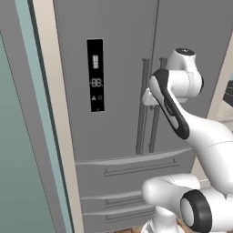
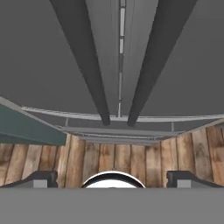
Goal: There is a bowl on the dining counter. Grab a lemon wedge from the fridge and place it in the bowl. Then get the liquor bottle and glass cup from the cabinet and place them next to the bowl.
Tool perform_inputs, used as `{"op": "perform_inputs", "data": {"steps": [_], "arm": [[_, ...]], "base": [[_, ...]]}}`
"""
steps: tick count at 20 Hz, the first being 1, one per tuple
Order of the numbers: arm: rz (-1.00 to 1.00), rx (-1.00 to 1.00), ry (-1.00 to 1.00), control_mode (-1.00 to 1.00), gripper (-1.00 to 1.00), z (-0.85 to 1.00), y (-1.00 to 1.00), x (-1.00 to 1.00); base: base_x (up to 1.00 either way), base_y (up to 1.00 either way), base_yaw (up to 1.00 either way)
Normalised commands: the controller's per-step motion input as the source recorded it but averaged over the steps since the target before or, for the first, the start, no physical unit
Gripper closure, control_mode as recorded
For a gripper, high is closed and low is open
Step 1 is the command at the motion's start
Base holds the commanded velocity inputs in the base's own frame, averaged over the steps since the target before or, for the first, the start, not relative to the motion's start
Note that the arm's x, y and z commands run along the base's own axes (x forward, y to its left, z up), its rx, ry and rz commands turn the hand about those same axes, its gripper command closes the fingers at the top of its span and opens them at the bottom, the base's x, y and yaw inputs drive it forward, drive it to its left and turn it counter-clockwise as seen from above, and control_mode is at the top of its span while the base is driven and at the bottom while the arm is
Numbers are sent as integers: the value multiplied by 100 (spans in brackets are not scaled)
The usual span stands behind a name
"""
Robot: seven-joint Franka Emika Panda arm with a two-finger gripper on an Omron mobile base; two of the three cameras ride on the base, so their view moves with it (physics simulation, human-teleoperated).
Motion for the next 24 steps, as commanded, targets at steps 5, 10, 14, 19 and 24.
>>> {"op": "perform_inputs", "data": {"steps": [5, 10, 14, 19, 24], "arm": [[0, 0, 0, 100, -100, 0, 0, 0], [-1, 0, 0, -100, -100, 0, 0, -7], [-7, -2, -8, -100, -100, 0, 0, -46], [-5, -3, -27, -100, -100, 0, 0, -41], [-5, -1, -32, -100, -100, 4, 1, -2]], "base": [[-31, 33, 0], [-25, 5, -1], [0, 0, 0], [0, 0, 0], [0, 0, 0]]}}
